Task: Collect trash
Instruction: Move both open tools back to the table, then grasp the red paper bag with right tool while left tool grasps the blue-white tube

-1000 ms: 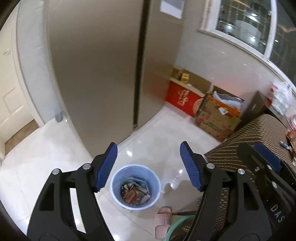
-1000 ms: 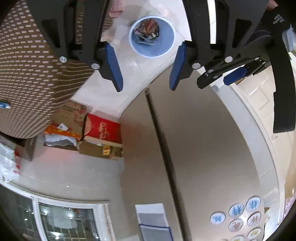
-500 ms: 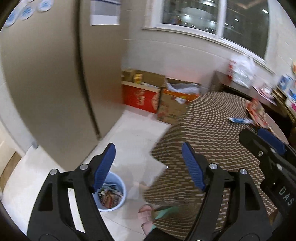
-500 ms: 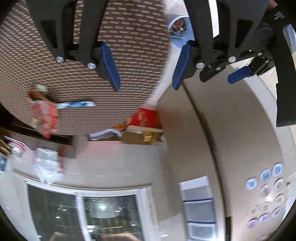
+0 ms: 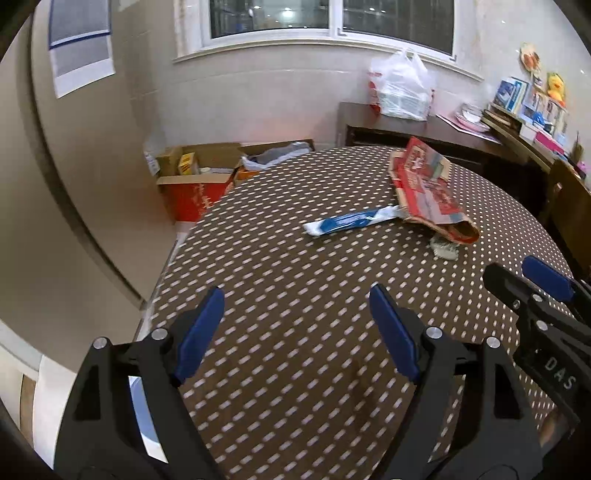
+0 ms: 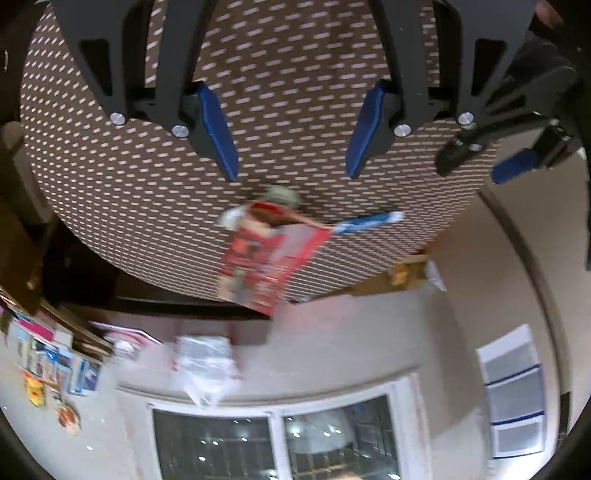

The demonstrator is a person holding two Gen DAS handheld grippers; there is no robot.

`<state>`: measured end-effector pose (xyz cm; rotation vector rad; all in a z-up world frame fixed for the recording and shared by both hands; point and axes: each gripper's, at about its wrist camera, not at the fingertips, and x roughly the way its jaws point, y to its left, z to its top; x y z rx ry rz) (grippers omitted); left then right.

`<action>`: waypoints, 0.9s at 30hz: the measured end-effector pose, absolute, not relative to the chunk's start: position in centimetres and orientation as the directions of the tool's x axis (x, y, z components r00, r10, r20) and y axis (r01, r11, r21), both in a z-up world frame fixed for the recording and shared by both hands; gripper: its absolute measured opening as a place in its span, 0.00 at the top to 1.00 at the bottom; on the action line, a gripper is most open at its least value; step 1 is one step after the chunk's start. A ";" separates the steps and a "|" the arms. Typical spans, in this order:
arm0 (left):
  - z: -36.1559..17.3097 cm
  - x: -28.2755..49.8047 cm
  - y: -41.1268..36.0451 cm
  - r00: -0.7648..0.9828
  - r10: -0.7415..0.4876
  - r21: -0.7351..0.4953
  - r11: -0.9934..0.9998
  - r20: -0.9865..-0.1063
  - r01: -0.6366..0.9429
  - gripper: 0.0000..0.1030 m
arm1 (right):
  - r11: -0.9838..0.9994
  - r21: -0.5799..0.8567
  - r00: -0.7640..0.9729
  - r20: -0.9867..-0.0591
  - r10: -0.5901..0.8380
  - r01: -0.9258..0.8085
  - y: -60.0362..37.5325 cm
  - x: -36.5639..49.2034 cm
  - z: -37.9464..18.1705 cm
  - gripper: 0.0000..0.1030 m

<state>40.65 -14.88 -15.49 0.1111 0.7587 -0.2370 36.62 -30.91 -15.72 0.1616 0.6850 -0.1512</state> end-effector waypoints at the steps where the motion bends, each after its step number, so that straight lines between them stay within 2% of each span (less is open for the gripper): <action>1: -15.7 41.2 -15.6 0.696 -0.177 0.015 0.966 -0.696 0.260 0.23 | 0.977 0.081 0.754 -0.649 -0.098 0.196 -31.2 36.9 -16.0 0.42; 5: -16.2 43.0 -17.3 0.687 -0.171 0.033 0.961 -0.707 0.273 0.23 | 0.979 0.017 0.724 -0.676 -0.140 0.205 -32.5 38.7 -17.0 0.42; 13: -16.7 45.0 -18.6 0.682 -0.171 0.038 0.959 -0.711 0.281 0.23 | 0.968 -0.149 0.712 -0.657 -0.248 0.200 -32.6 41.9 -17.8 0.42; 25: -17.2 46.4 -19.3 0.671 -0.187 0.048 0.948 -0.718 0.315 0.23 | 0.937 -0.293 0.672 -0.657 -0.343 0.192 -31.8 45.2 -18.5 0.42; 27: -17.4 46.8 -19.4 0.668 -0.191 0.056 0.942 -0.719 0.331 0.23 | 0.938 -0.291 0.665 -0.665 -0.339 0.187 -31.9 45.8 -18.7 0.44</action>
